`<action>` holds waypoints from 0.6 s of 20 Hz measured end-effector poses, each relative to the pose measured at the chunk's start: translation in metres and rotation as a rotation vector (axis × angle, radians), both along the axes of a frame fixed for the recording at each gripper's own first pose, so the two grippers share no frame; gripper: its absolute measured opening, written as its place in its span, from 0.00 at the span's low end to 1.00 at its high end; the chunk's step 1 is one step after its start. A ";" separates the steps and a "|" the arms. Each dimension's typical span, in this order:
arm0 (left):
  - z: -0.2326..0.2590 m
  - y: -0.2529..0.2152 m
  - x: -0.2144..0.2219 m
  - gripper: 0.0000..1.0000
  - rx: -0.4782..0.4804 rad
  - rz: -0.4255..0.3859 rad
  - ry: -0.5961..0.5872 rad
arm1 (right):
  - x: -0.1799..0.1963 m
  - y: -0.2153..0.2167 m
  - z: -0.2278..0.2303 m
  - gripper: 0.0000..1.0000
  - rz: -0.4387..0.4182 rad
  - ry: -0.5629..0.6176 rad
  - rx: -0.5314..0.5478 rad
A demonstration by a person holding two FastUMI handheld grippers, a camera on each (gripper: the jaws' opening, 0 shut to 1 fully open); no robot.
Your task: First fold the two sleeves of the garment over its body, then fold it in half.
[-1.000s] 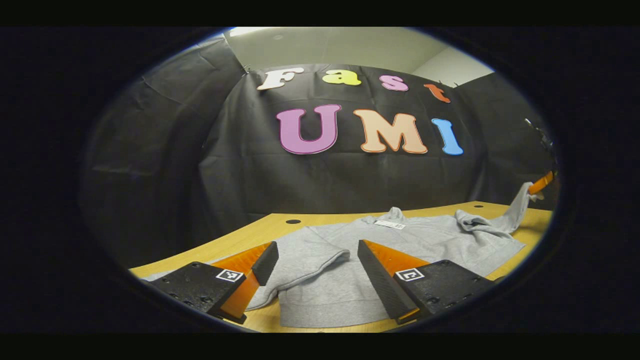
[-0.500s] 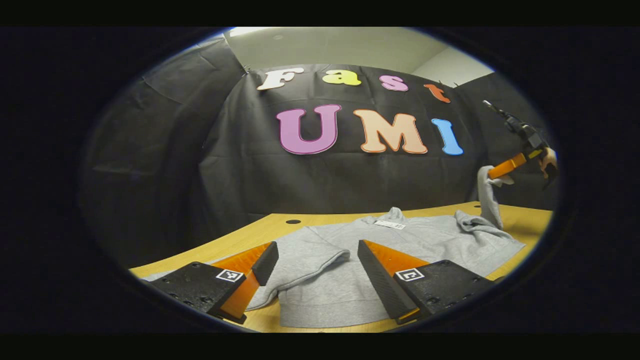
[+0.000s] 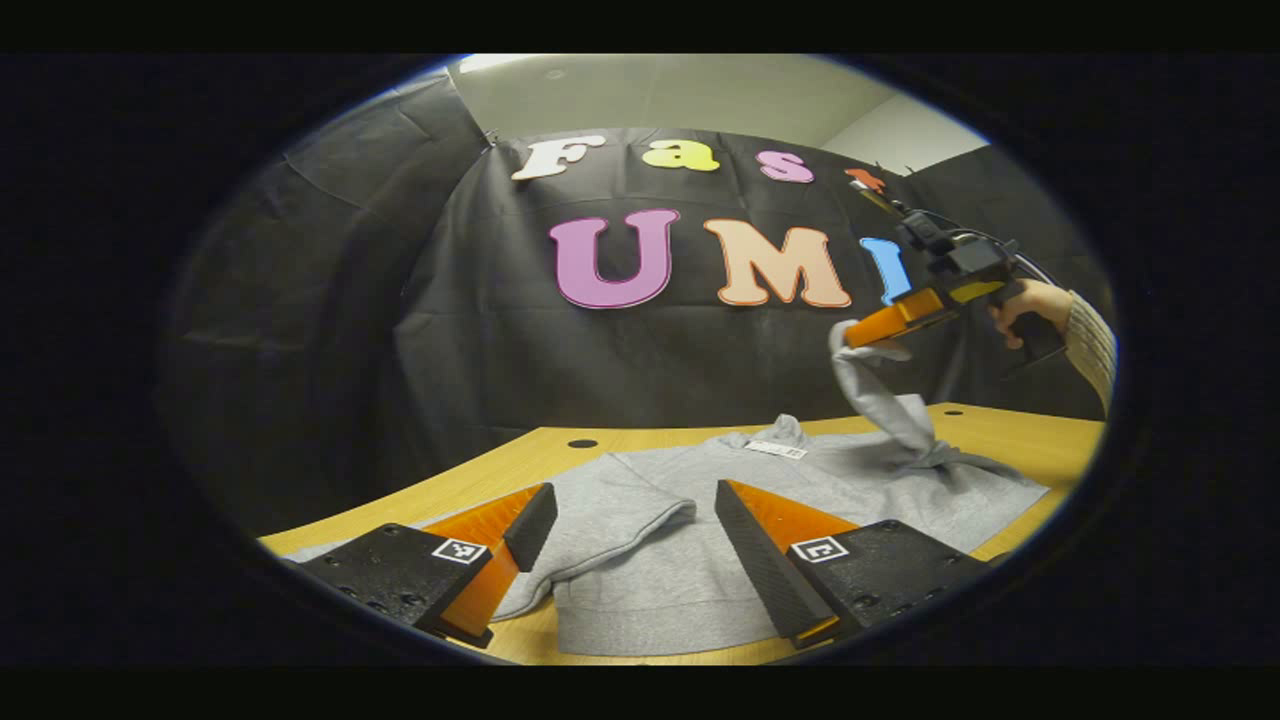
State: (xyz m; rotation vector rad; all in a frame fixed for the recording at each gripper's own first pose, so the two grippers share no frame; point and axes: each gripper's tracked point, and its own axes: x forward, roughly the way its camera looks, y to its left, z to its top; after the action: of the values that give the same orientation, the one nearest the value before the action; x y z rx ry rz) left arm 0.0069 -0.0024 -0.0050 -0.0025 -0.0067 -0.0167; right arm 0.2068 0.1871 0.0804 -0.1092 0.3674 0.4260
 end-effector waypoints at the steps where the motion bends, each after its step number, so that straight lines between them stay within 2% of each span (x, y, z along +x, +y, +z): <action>1: 0.000 0.001 0.000 0.94 0.000 0.000 0.000 | 0.005 0.017 -0.003 0.02 0.020 0.003 0.014; 7: 0.001 -0.001 -0.001 0.94 -0.001 -0.006 0.000 | 0.027 0.096 -0.047 0.02 0.103 0.067 0.065; 12: 0.000 -0.002 0.000 0.95 -0.002 -0.012 0.001 | 0.031 0.129 -0.103 0.05 0.130 0.194 0.106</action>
State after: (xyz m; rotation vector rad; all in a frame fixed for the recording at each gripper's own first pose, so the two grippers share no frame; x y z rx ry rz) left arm 0.0070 -0.0042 -0.0051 -0.0044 -0.0052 -0.0283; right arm 0.2374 0.3163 -0.0230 0.0124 0.5297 0.5854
